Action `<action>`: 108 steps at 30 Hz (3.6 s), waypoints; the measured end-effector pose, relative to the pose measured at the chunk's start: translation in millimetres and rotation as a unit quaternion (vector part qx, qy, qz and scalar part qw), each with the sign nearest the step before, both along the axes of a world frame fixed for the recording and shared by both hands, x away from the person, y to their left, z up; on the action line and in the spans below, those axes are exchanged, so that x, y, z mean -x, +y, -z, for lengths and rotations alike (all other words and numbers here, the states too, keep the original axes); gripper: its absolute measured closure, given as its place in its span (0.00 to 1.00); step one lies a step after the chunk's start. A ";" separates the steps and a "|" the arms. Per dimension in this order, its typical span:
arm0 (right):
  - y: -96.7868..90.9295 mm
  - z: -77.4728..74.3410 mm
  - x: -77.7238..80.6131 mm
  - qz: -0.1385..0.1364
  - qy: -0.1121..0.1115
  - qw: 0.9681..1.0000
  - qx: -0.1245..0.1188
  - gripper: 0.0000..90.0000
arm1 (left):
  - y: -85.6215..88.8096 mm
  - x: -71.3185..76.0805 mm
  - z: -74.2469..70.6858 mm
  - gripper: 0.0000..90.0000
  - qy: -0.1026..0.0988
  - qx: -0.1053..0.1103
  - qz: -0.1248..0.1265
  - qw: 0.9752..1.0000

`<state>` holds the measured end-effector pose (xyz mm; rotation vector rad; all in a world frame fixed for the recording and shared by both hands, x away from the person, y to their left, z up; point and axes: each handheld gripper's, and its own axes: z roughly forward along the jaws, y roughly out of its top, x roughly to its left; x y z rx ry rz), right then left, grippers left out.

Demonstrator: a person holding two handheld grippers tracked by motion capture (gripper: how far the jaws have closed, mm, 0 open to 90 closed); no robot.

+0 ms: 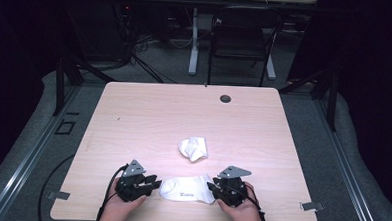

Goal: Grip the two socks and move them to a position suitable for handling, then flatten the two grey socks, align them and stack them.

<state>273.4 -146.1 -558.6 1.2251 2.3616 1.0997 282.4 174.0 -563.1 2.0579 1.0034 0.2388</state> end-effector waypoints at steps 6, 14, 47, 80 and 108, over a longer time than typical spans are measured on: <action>-1.7 -6.6 -7.0 0.003 0.002 1.000 -0.003 0.70 | 1.6 -3.7 -0.3 0.72 -0.002 -0.001 0.000 1.000; 4.5 -15.6 -24.1 0.007 0.004 1.000 -0.001 0.72 | 6.1 -8.0 -1.8 0.74 -0.004 0.003 -0.006 1.000; 81.1 -8.1 -101.0 0.011 0.003 0.999 0.036 0.64 | 16.0 -30.4 -0.9 0.66 -0.007 0.001 -0.034 0.999; 80.0 -24.7 -93.8 0.015 0.011 1.000 -0.008 0.99 | 14.4 -36.2 -9.3 0.66 -0.012 0.010 -0.039 0.999; 69.1 -31.7 -84.9 0.027 0.013 0.999 -0.045 0.99 | -39.5 -93.9 -9.5 0.92 -0.029 -0.026 -0.044 0.998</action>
